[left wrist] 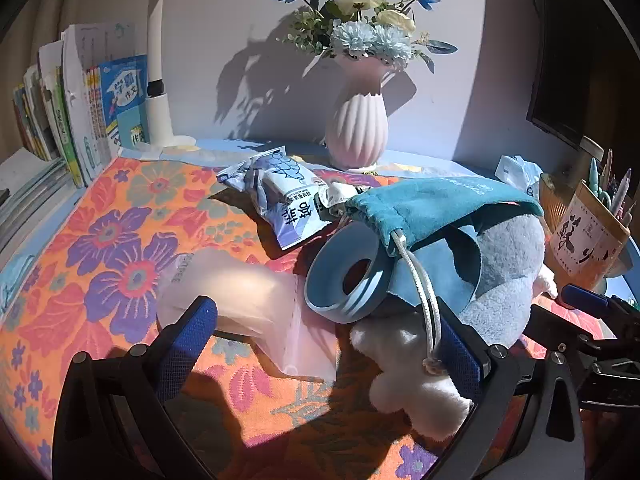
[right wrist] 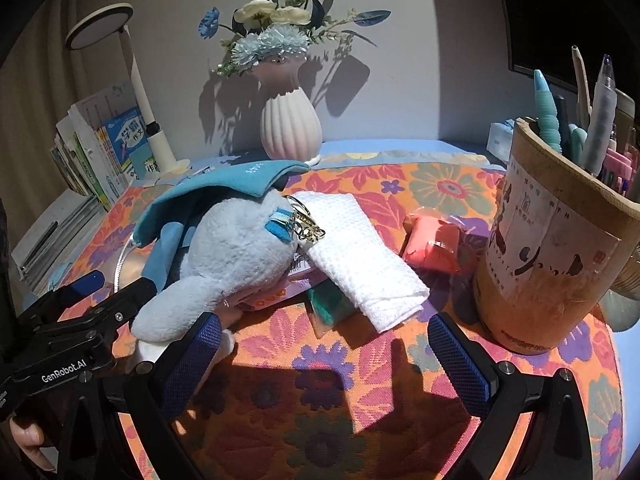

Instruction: Organize soft objects

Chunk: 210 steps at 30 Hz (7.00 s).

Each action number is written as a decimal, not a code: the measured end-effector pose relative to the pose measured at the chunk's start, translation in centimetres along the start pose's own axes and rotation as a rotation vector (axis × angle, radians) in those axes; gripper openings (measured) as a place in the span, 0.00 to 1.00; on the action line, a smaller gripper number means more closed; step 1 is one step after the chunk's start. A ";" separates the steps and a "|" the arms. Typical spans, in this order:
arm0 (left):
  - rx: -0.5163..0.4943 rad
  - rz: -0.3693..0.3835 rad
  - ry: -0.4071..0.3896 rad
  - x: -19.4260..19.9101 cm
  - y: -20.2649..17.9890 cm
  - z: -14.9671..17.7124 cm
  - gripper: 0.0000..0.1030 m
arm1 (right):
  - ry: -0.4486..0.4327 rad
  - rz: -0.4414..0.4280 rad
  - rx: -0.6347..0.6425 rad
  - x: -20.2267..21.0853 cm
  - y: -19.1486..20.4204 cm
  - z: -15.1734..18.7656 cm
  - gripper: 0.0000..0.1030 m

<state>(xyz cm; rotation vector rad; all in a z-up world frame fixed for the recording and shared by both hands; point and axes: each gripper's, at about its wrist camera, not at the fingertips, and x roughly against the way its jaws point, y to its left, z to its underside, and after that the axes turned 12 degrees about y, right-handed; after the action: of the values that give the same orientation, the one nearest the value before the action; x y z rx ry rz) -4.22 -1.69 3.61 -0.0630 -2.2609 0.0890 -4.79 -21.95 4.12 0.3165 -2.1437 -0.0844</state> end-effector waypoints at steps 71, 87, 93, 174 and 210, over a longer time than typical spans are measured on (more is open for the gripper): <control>0.009 0.035 0.026 -0.5 0.0 -0.1 0.99 | 0.006 -0.005 -0.017 0.1 0.0 0.1 1.00; 0.077 0.086 0.009 2.7 3.3 -1.6 0.99 | -0.012 -0.013 0.000 2.7 -0.2 0.2 1.00; -0.008 0.103 -0.008 4.4 3.0 -4.1 0.99 | -0.022 0.095 0.038 3.8 -0.4 -1.1 0.92; -0.036 0.420 -0.004 5.6 1.6 -7.4 0.09 | 0.225 -0.146 0.044 1.6 -0.7 2.4 0.14; -0.284 0.606 -0.128 14.9 -12.6 -7.8 0.09 | -0.087 -0.046 -0.121 17.3 -10.0 2.6 0.13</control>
<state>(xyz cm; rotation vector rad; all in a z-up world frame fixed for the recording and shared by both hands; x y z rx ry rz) -7.92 -12.82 21.13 -0.9137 -2.2922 0.0934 -14.20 -36.20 14.82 0.2958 -2.2065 -0.2574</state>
